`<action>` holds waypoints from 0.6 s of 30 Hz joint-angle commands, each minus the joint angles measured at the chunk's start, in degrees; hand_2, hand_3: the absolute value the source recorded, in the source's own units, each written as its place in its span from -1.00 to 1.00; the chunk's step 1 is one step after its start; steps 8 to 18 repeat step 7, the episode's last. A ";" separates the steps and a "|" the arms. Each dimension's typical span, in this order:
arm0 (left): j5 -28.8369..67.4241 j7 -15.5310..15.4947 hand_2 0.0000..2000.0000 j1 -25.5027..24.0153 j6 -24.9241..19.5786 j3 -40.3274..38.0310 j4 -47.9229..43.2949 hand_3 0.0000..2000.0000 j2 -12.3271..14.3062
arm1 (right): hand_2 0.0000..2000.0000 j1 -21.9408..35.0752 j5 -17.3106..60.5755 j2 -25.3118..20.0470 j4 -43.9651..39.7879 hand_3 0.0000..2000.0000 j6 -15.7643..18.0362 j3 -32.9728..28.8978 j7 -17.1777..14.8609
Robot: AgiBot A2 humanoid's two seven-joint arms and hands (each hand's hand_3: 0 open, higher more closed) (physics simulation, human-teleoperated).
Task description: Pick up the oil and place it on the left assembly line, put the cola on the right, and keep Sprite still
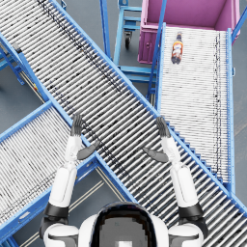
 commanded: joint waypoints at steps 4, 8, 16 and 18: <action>-0.03 0.01 -1.00 -0.01 0.01 0.02 -0.01 -1.00 -0.01 | -1.00 -0.02 -0.03 0.01 0.01 -1.00 0.01 0.02 -0.01; -0.04 0.01 -1.00 -0.02 0.01 0.03 -0.01 -1.00 -0.01 | -1.00 -0.02 -0.03 0.01 0.01 -1.00 0.01 0.02 -0.01; -0.04 0.01 -1.00 -0.02 0.01 0.03 -0.01 -1.00 -0.01 | -1.00 -0.02 -0.03 0.01 0.01 -1.00 0.01 0.02 -0.01; -0.04 0.01 -1.00 -0.02 0.01 0.03 -0.01 -1.00 -0.01 | -1.00 -0.02 -0.03 0.01 0.01 -1.00 0.01 0.02 -0.01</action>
